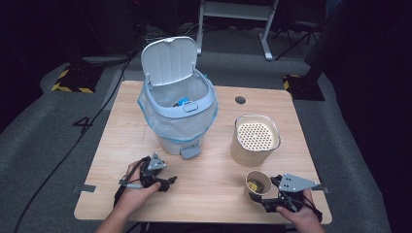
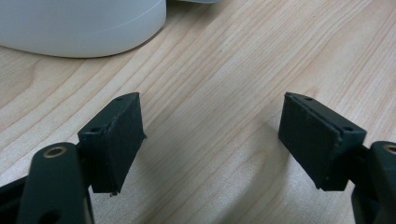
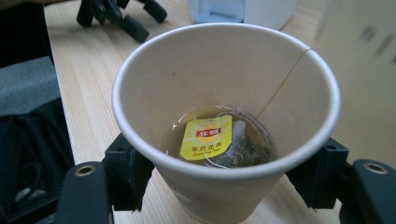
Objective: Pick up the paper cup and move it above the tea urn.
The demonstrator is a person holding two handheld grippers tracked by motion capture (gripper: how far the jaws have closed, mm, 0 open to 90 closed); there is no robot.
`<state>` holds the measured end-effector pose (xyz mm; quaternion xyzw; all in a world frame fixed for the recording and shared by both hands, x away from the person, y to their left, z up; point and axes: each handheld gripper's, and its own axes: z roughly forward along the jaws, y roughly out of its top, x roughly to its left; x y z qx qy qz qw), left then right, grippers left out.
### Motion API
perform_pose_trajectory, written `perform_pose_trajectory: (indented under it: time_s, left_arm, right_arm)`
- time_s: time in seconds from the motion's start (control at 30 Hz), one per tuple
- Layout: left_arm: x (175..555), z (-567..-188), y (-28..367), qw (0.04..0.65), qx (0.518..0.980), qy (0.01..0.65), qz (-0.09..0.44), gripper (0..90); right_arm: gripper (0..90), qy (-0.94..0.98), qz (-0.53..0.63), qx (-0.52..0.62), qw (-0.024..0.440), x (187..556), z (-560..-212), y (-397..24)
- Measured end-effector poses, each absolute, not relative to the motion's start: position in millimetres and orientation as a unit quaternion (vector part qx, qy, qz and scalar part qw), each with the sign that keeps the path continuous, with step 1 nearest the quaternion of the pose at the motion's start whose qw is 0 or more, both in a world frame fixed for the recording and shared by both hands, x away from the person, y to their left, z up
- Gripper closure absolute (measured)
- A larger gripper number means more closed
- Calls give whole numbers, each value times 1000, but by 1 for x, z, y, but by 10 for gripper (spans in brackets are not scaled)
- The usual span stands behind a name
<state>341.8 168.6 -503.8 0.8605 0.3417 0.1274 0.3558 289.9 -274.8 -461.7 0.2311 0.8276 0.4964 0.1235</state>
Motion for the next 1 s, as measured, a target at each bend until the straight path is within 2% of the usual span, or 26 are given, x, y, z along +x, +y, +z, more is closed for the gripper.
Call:
perform_pose_trajectory:
  time_s: [0.6, 1.0]
  left_arm:
    - [344, -504, 167, 351, 859, 348, 130, 187]
    - [345, -504, 167, 349, 857, 355, 133, 177]
  right_arm:
    - [318, 822, 499, 242, 127, 307, -396, -291]
    - [318, 817, 495, 250, 157, 332, -348, -301]
